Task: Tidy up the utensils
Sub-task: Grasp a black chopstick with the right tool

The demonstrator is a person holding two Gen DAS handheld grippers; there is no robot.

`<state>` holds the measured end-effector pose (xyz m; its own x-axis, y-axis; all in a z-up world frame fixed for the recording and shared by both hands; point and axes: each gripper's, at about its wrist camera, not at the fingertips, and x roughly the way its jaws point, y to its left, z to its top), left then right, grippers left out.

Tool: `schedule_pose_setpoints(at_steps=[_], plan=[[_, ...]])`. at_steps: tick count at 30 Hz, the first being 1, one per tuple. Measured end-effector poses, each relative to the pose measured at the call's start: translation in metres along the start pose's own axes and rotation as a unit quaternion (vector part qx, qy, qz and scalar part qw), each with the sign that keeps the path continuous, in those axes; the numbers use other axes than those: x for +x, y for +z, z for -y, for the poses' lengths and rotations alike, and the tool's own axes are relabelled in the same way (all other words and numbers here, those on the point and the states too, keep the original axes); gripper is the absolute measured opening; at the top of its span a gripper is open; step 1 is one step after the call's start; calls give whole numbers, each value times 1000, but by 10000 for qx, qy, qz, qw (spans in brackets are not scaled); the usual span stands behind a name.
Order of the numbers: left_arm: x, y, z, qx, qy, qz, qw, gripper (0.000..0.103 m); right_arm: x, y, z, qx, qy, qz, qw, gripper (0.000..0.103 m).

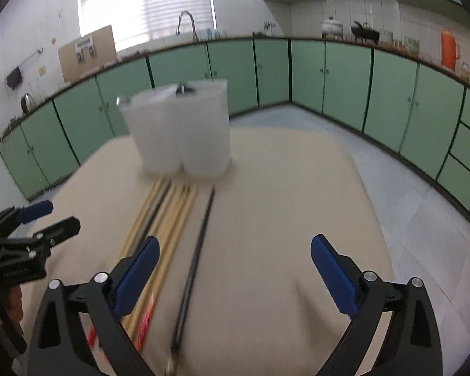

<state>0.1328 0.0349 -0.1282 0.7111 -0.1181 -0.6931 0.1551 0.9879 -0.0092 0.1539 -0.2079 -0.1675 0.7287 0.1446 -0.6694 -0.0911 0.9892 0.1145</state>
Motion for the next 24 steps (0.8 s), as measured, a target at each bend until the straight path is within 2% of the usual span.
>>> schedule_pose_setpoints(at_steps=[4,9,15,24], plan=[[-7,-24,2,-147,70,-146,9998,86,-10,-27,0,95,-47,-212,9997,92],[-14,-46,18,-176,123,-330,9992,81,-18,-52,-7,168,40,-464,9988,70],[-25,-58,27,-105,173,-308,9993,78,-24,-71,-21,53,216,-629,9978,48],[-32,-64,32,-92,172,-335,9992,77,-28,-80,-36,-266,285,-610,9974,28]])
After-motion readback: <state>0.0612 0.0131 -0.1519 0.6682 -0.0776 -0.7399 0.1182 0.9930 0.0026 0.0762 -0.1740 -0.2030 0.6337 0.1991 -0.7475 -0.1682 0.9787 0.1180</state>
